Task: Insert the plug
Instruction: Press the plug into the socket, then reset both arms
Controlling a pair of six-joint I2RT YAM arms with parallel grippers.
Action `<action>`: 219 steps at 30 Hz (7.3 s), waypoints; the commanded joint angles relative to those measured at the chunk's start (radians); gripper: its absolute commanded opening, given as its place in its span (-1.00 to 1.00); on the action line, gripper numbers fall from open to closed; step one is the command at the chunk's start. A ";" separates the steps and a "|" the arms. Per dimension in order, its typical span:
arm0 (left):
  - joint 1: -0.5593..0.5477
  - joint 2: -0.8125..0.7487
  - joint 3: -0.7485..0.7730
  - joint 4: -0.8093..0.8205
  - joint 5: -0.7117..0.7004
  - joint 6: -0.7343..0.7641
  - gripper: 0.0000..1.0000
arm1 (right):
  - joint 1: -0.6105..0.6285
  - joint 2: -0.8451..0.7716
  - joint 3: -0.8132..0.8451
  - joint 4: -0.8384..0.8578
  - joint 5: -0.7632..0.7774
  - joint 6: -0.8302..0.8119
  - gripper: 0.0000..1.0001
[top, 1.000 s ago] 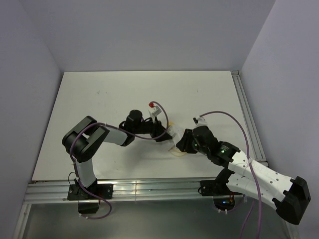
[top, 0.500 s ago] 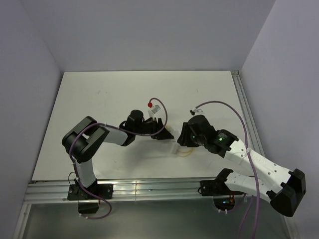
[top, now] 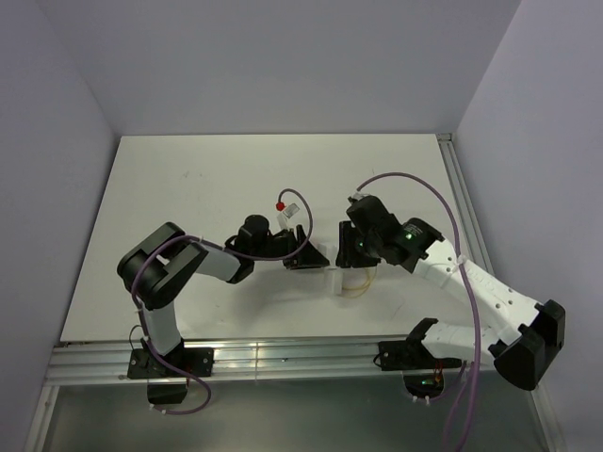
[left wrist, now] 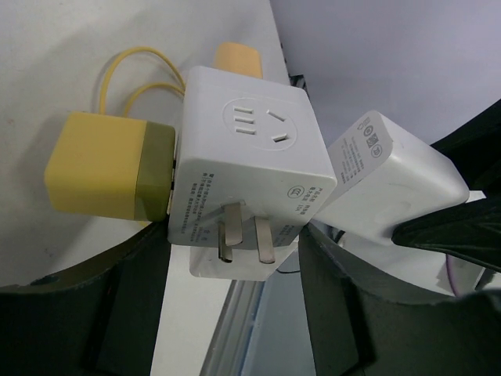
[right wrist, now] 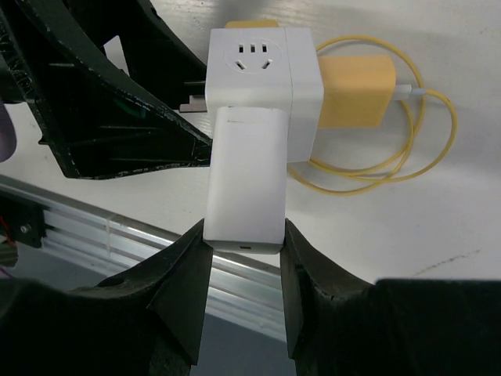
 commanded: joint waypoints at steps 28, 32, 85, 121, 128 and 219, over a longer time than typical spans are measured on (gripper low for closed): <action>-0.081 0.269 -0.096 0.889 0.066 -0.560 -0.99 | -0.113 0.424 0.538 -0.266 -0.332 -0.308 -1.00; -0.081 0.287 -0.119 0.920 0.056 -0.558 -0.99 | -0.113 0.438 0.537 -0.257 -0.349 -0.324 -1.00; 0.046 0.348 -0.187 0.989 0.063 -0.648 -0.99 | 0.233 0.195 0.040 0.225 0.217 0.031 -1.00; 0.060 0.390 -0.199 0.948 0.063 -0.588 -0.99 | 0.286 0.373 -0.066 0.161 0.177 0.081 -1.00; 0.058 0.387 -0.201 0.926 0.059 -0.577 -0.99 | 0.377 0.384 -0.177 0.237 0.217 0.188 -1.00; 0.066 -1.176 -0.336 -0.658 -0.650 0.200 0.99 | 0.032 0.656 0.303 0.234 0.225 -0.074 -0.97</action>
